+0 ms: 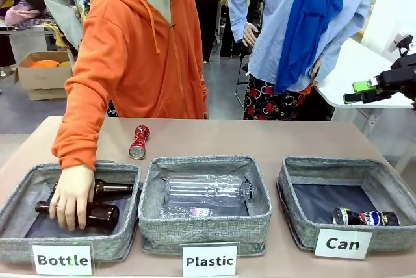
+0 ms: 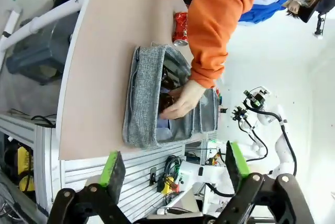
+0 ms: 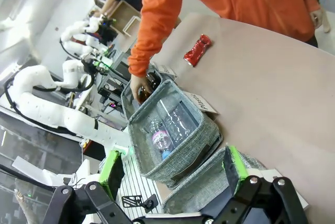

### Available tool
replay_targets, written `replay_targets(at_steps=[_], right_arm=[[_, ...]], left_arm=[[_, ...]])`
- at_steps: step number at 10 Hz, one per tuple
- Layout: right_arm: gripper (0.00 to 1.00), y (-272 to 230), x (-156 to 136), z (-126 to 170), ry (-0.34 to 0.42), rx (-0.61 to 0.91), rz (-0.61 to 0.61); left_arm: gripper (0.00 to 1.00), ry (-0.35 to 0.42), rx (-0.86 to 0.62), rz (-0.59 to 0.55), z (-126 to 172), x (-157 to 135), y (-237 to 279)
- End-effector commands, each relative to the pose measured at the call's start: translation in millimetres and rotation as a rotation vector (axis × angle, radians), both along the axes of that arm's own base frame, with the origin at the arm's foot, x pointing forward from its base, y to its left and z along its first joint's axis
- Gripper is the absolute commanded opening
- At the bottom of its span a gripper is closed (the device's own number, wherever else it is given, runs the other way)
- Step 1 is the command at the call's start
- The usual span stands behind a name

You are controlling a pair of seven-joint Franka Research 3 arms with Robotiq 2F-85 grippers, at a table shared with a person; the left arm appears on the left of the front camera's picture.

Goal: Sort the can waste into the basket.
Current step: Pick up the can waste from the table and place it in the right Fabric basket.

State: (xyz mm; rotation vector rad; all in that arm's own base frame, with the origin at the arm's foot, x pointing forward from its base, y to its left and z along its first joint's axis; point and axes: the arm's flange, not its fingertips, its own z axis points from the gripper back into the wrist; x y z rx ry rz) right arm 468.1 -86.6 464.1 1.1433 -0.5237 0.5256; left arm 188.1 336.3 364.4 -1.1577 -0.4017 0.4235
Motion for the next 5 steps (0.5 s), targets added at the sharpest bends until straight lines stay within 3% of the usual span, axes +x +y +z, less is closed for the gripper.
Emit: replay_targets(at_steps=[1,5], right_arm=[[1.0,2,-3,0,-0.005,-0.012,-0.008],[1.0,2,-3,0,-0.005,-0.012,-0.008]], left_arm=[[1.0,-0.026,-0.012,-0.027,-6,15,1],[1.0,0.016,0.093,-0.074,21,55,-42]])
